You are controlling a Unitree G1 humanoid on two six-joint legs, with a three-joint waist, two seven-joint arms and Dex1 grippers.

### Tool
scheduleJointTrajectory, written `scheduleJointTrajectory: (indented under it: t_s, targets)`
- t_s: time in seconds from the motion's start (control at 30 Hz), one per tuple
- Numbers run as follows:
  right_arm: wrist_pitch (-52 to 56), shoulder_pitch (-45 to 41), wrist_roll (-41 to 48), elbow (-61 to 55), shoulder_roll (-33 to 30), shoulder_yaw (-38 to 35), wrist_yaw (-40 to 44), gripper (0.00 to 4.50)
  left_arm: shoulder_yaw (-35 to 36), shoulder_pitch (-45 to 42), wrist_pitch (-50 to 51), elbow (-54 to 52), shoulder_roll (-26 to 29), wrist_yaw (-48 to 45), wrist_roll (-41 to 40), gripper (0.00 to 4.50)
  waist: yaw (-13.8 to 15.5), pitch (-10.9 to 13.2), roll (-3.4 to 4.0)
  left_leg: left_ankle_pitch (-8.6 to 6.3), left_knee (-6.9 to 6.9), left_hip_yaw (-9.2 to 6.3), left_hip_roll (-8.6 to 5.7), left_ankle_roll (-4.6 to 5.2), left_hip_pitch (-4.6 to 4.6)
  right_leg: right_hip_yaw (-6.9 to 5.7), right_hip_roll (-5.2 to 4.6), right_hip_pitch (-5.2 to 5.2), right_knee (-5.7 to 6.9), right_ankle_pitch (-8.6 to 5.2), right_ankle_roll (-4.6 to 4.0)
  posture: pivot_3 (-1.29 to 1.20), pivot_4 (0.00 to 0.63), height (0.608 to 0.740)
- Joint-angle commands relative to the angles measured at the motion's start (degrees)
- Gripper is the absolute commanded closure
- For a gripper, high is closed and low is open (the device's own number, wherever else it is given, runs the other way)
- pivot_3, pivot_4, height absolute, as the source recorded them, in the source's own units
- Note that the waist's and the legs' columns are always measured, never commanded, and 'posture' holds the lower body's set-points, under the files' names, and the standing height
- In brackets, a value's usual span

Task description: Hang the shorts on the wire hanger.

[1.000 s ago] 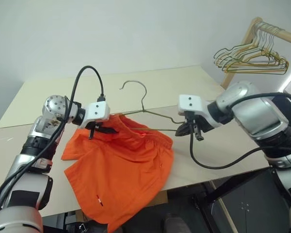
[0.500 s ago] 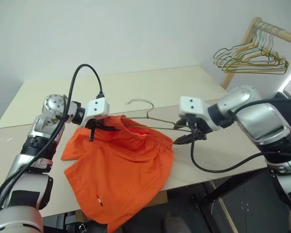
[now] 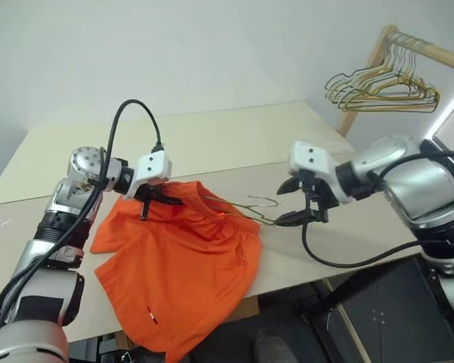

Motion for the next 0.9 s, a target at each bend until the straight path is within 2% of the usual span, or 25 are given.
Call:
scheduleJointTrajectory:
  t_s: [0.03, 0.17, 0.43, 0.57, 0.77, 0.9]
  targets:
    - [0.15, 0.72, 0.93, 0.26, -0.94, -1.66, -0.32, 0.01, 0.87, -0.94, 0.54, -2.03, 0.14, -0.12, -0.74, 4.14, -0.17, 0.00, 0.00, 0.00, 0.00, -0.01, 0.00, 0.00, -0.01, -0.01, 0.00, 0.00, -0.01, 0.00, 0.00, -0.18, 0.000, 0.740]
    - [0.79, 4.60, 0.02, 1.42, 1.47, -0.41, -4.19, 0.01, 0.89, -0.73, 0.90, -2.33, 0.12, -0.04, -0.70, 4.14, -0.36, -0.02, -0.03, -0.01, 0.01, -0.03, 0.00, 0.01, -0.02, -0.02, -0.02, 0.04, -0.03, -0.01, 0.02, -0.18, 0.000, 0.740]
    - [-1.66, 9.53, -5.37, 9.58, 12.55, 1.59, -17.88, 0.01, 1.04, -0.56, 1.22, -2.83, 0.62, -0.20, -0.59, 4.14, -1.02, -0.02, -0.02, -0.01, 0.00, -0.10, -0.01, 0.02, 0.01, -0.02, 0.00, 0.04, 0.03, -0.01, 0.02, -0.17, 0.000, 0.740]
    - [-3.38, 10.37, -6.18, 9.92, 12.18, 2.03, -17.93, 0.88, 1.12, -0.06, 1.53, -3.56, 0.96, -0.38, -0.73, 4.14, -0.92, -0.02, -0.02, 0.00, 0.04, -0.11, -0.07, 0.01, -0.08, -0.03, -0.07, 0.04, 0.03, 0.01, 0.06, -0.16, 0.000, 0.740]
    - [-5.10, 9.82, -6.78, 12.48, 12.80, 1.31, -18.79, 3.13, 1.18, 0.16, 1.82, -3.86, 1.03, -0.29, -0.75, 4.14, -1.01, -0.02, -0.02, 0.00, 0.05, -0.12, -0.07, 0.02, -0.02, -0.02, -0.05, 0.04, 0.02, 0.01, 0.07, -0.16, 0.000, 0.740]
    - [-7.03, 10.00, -6.63, 11.61, 11.60, 0.05, -17.84, 4.30, 1.34, 0.80, 2.04, -4.45, 1.30, -0.21, -0.89, 4.14, -1.00, -0.02, -0.02, -0.01, 0.05, -0.12, -0.07, 0.02, -0.02, -0.02, -0.06, 0.06, 0.00, 0.01, 0.08, -0.16, 0.000, 0.740]
